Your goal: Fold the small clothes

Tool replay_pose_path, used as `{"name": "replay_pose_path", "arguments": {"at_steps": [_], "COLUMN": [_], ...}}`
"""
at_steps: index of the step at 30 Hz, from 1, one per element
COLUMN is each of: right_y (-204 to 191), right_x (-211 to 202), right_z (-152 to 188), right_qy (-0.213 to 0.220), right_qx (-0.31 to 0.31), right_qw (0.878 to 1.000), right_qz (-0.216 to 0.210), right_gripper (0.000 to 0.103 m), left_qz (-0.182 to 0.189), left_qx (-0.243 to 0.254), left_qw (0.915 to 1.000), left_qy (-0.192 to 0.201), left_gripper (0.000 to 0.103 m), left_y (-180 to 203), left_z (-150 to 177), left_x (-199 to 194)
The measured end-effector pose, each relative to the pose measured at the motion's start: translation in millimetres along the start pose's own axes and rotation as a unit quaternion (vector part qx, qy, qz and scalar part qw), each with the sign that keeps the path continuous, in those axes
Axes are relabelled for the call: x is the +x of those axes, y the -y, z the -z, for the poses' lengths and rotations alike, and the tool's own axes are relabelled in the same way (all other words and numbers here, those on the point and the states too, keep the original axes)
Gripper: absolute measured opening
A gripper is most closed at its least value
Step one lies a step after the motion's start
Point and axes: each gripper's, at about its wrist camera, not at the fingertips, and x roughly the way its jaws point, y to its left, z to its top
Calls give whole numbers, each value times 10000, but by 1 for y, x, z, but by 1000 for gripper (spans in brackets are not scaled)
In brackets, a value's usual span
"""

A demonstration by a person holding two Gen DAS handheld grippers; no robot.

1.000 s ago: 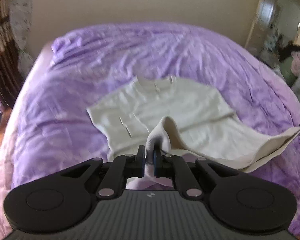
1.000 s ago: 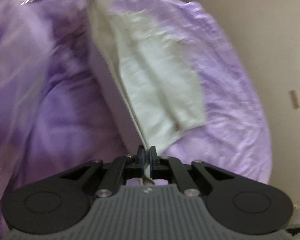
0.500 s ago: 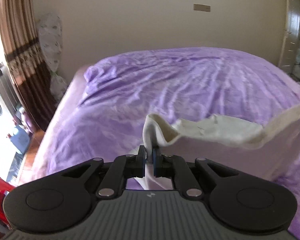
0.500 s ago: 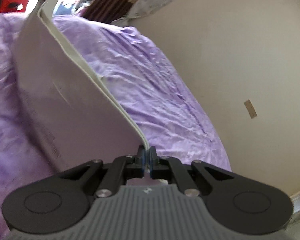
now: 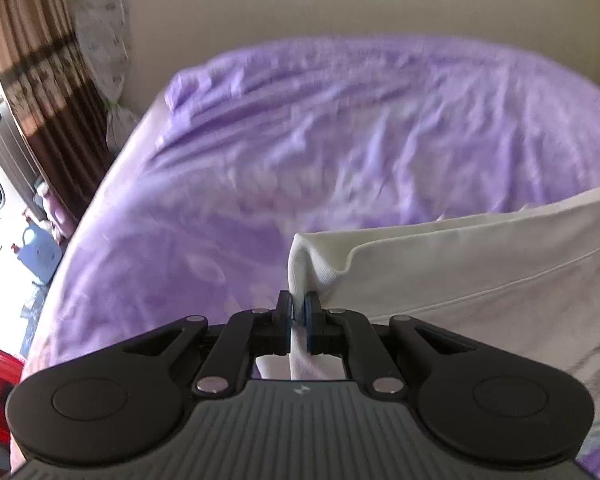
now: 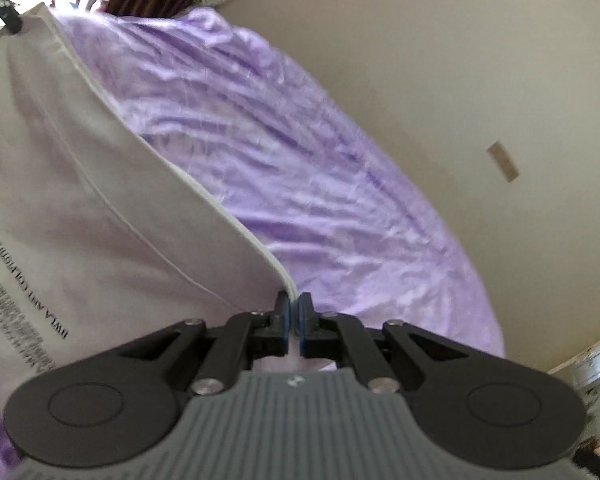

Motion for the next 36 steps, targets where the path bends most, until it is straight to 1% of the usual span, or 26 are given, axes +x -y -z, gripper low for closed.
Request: {"name": "replay_pose_path", "arguments": {"at_steps": [2, 5, 8, 10, 12, 13, 14, 15, 17, 19, 20, 22, 25, 31, 32, 34, 36], "right_y": [-13, -30, -38, -42, -43, -41, -39, -36, -30, -22, -16, -6, -2, -18, -21, -27, -30], "right_x": [34, 74, 104, 117, 111, 103, 93, 81, 58, 42, 38, 41, 65, 126, 134, 149, 160], "right_z": [4, 8, 14, 15, 19, 20, 20, 19, 17, 12, 9, 2, -4, 2, 4, 8, 11], "right_qy": [-173, -311, -418, -413, -337, -276, -187, -63, 117, 235, 253, 250, 123, -282, -316, -407, -471], "right_qx": [19, 3, 132, 167, 217, 256, 290, 318, 292, 293, 327, 501, 743, 926, 980, 1016, 1095], "right_qw": [9998, 9994, 9990, 9990, 9992, 9993, 9994, 9995, 9995, 9992, 9991, 9983, 9971, 9953, 9947, 9940, 9929], "right_qz": [-129, -167, -130, -66, 9, 27, 21, 1, 59, 131, 138, 137, 55, 0, -19, 17, -13], "right_gripper": [0, 0, 0, 0, 0, 0, 0, 0, 0, 0, 0, 0, 0, 0, 0, 0, 0], "left_qz": [-14, -40, -50, -69, -32, 40, 98, 125, 12, -83, -111, -190, -250, -366, -397, -621, -665], "left_qx": [-4, 1, 32, -28, -238, -376, -411, -314, -7, 81, 92, 98, 110, -10, -36, -46, -284], "left_qw": [9997, 9993, 9993, 9997, 9997, 9991, 9987, 9984, 9972, 9959, 9958, 9965, 9973, 9991, 9991, 9980, 9974], "left_qy": [-225, -361, -375, -242, 26, 169, 284, 444, 743, 898, 909, 812, 682, 224, 172, 120, 63], "left_gripper": [6, 6, 6, 6, 6, 6, 5, 5, 5, 5, 5, 5, 3, 3, 0, 0, 2], "left_y": [2, 0, 0, -1, -7, -10, -10, -9, -3, -2, -2, -2, -2, 2, 1, -2, -13], "left_z": [6, 16, 19, 18, 14, 14, 13, 12, 9, 2, -3, -10, -14, -1, 1, 4, 5], "left_x": [31, 59, 74, 75, 63, 49, 34, 20, -2, -17, -19, -12, 15, 73, 80, 93, 102]}}
